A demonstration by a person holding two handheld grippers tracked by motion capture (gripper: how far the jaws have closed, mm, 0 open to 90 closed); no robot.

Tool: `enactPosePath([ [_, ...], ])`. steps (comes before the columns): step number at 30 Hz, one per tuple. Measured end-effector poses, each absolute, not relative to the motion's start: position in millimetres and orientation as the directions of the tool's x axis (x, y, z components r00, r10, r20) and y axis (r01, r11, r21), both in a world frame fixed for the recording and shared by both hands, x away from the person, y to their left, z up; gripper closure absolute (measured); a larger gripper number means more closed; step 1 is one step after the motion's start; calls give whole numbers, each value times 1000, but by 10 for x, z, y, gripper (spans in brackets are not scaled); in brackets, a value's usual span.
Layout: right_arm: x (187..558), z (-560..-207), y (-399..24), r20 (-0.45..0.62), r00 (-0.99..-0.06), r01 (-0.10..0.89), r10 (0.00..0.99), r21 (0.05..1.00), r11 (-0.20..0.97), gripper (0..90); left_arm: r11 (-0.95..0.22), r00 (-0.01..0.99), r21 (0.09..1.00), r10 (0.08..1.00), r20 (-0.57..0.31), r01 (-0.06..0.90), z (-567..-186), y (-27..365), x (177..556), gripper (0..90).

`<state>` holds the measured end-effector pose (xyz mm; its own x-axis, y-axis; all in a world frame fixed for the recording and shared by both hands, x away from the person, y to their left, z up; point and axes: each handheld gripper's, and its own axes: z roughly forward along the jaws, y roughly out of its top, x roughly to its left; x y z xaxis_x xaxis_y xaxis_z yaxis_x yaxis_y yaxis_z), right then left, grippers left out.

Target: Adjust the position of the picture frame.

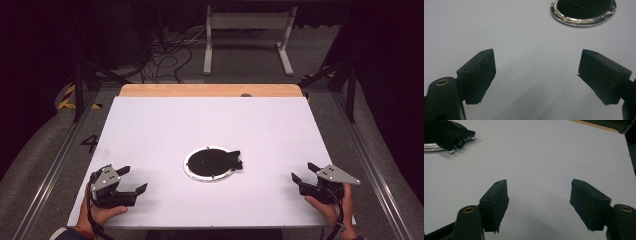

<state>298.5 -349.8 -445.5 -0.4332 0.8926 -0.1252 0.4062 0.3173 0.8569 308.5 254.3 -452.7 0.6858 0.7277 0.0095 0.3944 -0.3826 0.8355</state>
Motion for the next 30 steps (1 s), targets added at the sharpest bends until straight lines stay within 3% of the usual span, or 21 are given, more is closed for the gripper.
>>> enactPosePath([
  [3,2988,-4450,-3497,-123,-459,404,880,853,330,455,-393,690,834,724,21,387,-4522,2513,3066,166],
  [11,3039,-4453,-3421,-115,-491,407,864,846,344,527,-397,691,855,720,66,332,-4493,2484,2965,269],
  [17,3108,-4429,-3338,-99,-527,409,844,841,355,651,-371,710,859,704,12,352,-4487,2427,2980,397],
  [22,3219,-4392,-3196,-76,-564,409,822,839,359,789,-403,743,843,669,6,356,-4498,2311,3034,575],
  [27,3312,-4370,-2998,-96,-601,393,794,829,398,887,-431,776,823,631,-18,370,-4507,2162,3114,846],
  [30,3385,-4344,-2892,-97,-614,381,783,833,401,900,-473,799,801,602,-11,367,-4524,2023,3152,899],
])
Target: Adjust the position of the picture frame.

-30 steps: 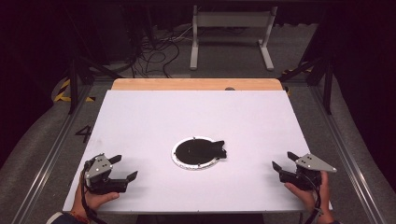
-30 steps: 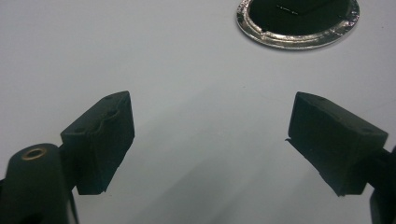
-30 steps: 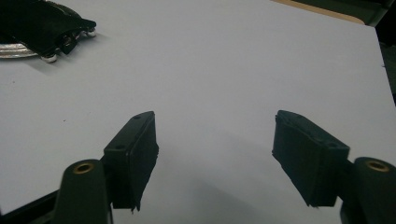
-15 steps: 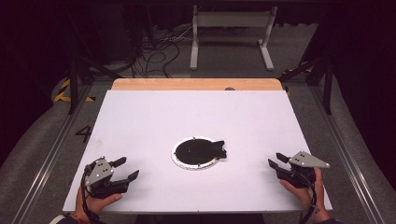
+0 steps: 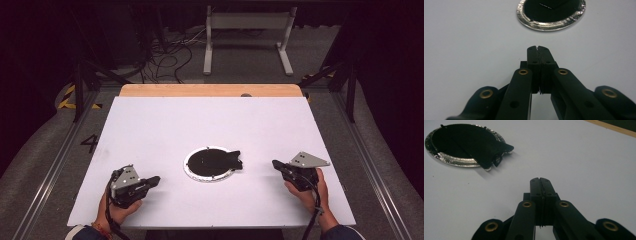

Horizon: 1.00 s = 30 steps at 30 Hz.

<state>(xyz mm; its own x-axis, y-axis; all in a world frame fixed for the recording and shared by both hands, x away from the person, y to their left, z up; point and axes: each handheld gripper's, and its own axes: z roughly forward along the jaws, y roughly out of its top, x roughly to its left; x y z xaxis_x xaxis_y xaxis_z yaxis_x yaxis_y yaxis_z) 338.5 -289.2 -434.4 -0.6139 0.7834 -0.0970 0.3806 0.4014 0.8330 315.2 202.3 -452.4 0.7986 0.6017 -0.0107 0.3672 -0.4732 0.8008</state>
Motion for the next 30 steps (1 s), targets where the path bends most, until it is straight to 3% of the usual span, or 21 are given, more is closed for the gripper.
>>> enactPosePath([
  [15,3688,-4411,-2207,-100,-716,355,691,800,484,900,-571,857,745,515,-2,345,-4606,1363,3400,898],
  [30,3718,-4502,-2098,-99,-742,369,663,765,528,900,-592,863,727,505,-2,348,-4659,1139,3503,887],
])
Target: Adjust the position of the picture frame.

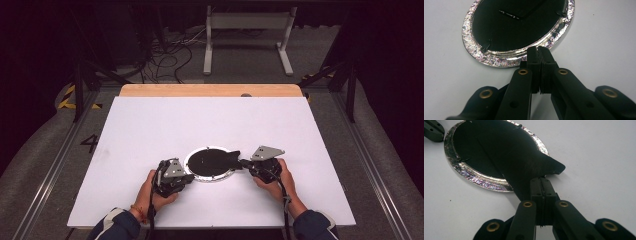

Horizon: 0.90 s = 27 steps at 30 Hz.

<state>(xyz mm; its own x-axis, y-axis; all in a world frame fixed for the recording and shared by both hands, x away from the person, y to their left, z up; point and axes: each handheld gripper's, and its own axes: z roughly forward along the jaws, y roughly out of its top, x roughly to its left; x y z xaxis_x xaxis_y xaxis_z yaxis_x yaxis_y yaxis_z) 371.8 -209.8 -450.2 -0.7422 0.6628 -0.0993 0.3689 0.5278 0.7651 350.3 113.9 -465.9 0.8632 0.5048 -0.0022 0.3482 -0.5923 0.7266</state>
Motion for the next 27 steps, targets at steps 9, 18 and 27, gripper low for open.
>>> enactPosePath([
  [9,3723,-4508,-2107,-94,-758,365,646,759,539,900,-601,863,722,506,12,343,-4653,1134,3520,897],
  [18,3712,-4507,-2125,-75,-784,357,617,758,546,900,-601,858,718,513,9,352,-4643,1138,3596,899],
  [27,3678,-4490,-2110,-77,-807,335,586,757,561,900,-612,861,709,508,12,352,-4631,1134,3638,899],
])
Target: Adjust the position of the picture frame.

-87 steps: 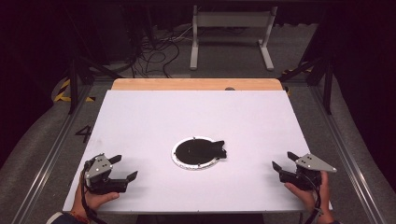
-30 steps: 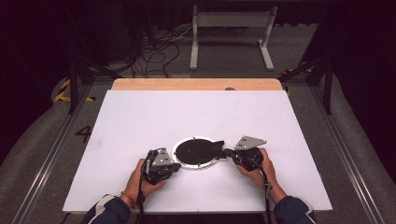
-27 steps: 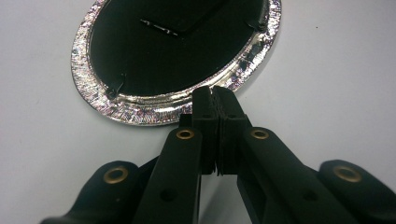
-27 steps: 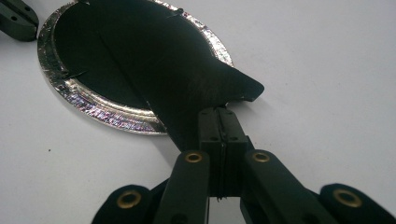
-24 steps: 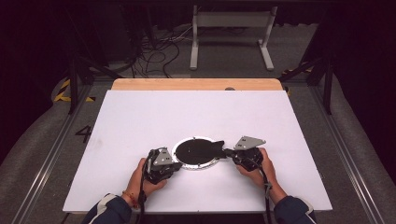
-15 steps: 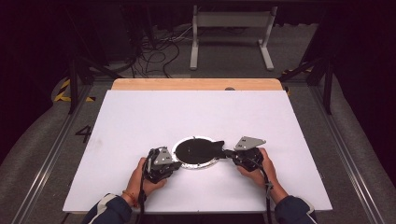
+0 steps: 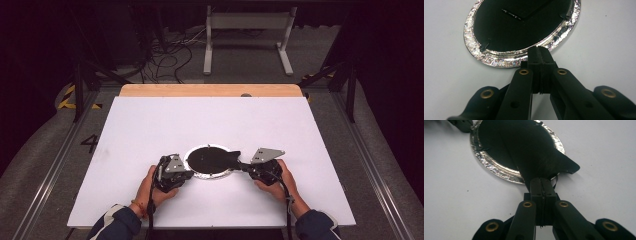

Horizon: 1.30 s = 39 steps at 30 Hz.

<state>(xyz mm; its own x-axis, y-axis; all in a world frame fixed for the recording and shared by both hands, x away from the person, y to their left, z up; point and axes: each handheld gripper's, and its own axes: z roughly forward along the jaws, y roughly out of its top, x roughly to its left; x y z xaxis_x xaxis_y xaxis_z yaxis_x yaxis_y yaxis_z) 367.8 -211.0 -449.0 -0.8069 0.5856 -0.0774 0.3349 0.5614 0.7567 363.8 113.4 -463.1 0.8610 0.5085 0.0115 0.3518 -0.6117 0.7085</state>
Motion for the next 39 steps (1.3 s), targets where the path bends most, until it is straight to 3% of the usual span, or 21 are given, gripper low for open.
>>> enactPosePath([
  [2,3667,-4482,-2087,-49,-839,325,542,754,571,900,-612,867,711,498,8,346,-4633,1130,3651,900],
  [6,3606,-4495,-1933,-153,-833,278,532,716,641,900,-615,867,710,499,13,343,-4634,1126,3644,896],
  [13,3664,-4397,-2137,-117,-780,318,614,771,551,900,-614,867,711,499,11,344,-4635,1129,3645,895],
  [21,3758,-4459,-2127,-127,-749,346,650,762,548,900,-612,876,710,482,-15,349,-4630,1121,3618,880],
  [39,3796,-4575,-2053,-83,-800,358,594,729,583,900,-631,886,710,463,19,314,-4630,1021,3583,863],
])
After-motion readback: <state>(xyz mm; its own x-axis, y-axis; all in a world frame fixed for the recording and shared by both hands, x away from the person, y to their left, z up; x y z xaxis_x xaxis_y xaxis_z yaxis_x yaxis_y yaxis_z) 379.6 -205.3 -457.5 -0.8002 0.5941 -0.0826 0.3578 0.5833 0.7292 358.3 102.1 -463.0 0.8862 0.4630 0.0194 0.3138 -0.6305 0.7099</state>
